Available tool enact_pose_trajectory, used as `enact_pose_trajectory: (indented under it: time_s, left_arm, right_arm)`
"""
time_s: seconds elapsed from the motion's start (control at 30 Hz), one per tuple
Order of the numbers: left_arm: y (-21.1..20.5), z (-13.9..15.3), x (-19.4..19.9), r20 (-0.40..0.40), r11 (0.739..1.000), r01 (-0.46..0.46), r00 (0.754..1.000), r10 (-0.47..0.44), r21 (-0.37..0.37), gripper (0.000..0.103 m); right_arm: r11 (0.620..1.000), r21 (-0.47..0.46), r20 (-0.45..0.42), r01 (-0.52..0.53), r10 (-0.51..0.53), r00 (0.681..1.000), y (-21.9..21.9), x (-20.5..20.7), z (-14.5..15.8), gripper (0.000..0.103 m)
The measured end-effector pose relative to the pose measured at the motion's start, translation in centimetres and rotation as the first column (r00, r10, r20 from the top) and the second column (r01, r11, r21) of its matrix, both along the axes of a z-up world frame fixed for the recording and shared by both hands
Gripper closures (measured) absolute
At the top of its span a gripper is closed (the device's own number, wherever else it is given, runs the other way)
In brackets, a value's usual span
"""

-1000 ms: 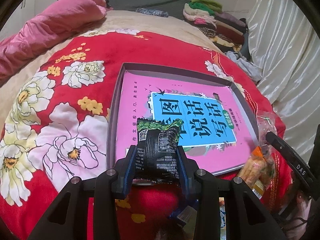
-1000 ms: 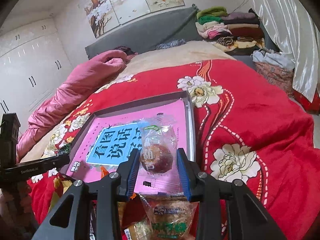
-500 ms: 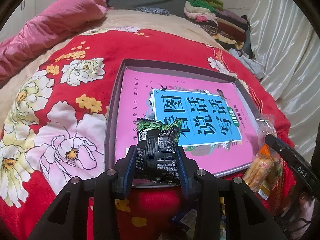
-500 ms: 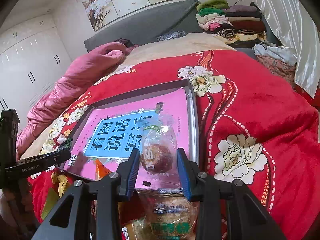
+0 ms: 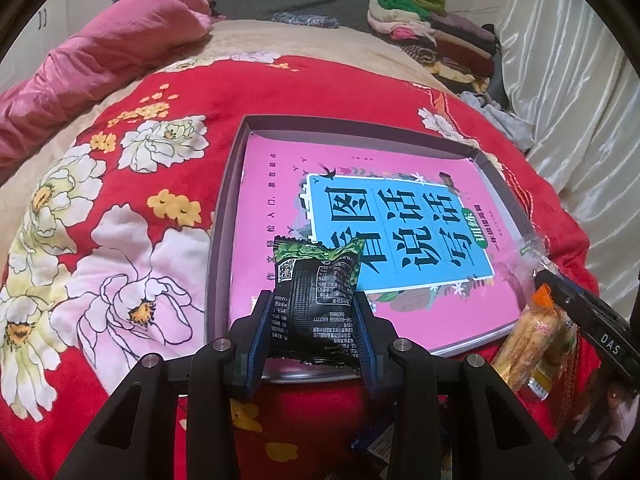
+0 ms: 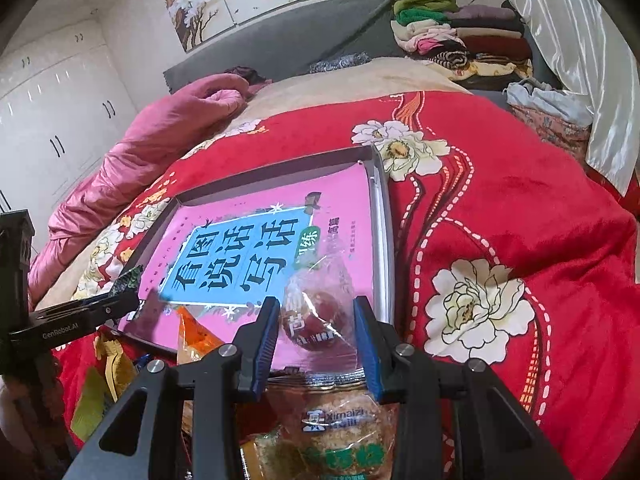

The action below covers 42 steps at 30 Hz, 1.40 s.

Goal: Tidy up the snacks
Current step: 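Carry the black bag and the round-cake bag over the tray with both tools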

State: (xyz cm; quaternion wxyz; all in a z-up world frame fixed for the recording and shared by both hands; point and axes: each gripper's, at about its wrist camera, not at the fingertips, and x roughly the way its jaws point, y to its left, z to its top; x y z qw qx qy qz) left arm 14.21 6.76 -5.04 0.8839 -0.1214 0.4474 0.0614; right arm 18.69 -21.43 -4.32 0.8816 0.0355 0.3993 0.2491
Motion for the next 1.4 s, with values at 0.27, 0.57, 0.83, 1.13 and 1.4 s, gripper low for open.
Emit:
enact_pose_trajectory:
  time_s: [0.27, 0.57, 0.83, 1.13, 1.4]
  left_arm:
    - [-0.46, -0.41, 0.51, -0.011, 1.0, 0.01, 1.0, -0.01, -0.007, 0.063]
    - [-0.49, -0.79, 0.93, -0.027, 1.0, 0.014, 1.0, -0.015, -0.016, 0.063]
    - [-0.56, -0.78, 0.91, -0.026, 1.0, 0.018, 0.999, -0.018, -0.022, 0.063]
    - [-0.33, -0.83, 0.79, -0.032, 0.999, 0.012, 0.999, -0.013, -0.035, 0.062]
    - [-0.15, -0.45, 0.54, -0.022, 0.999, 0.009, 1.0, -0.01, -0.042, 0.059]
  right_arm:
    - [1.0, -0.007, 0.013, 0.007, -0.007, 1.0, 0.07, 0.29, -0.04, 0.065]
    - [1.0, -0.007, 0.008, -0.005, 0.005, 1.0, 0.53, 0.55, -0.23, 0.065]
    - [1.0, -0.002, 0.012, -0.001, 0.001, 1.0, 0.51, 0.67, -0.37, 0.065]
    - [1.0, 0.006, 0.01, 0.001, -0.001, 1.0, 0.41, 0.7, -0.27, 0.064]
    - [1.0, 0.018, 0.015, 0.001, -0.001, 1.0, 0.22, 0.6, 0.02, 0.059]
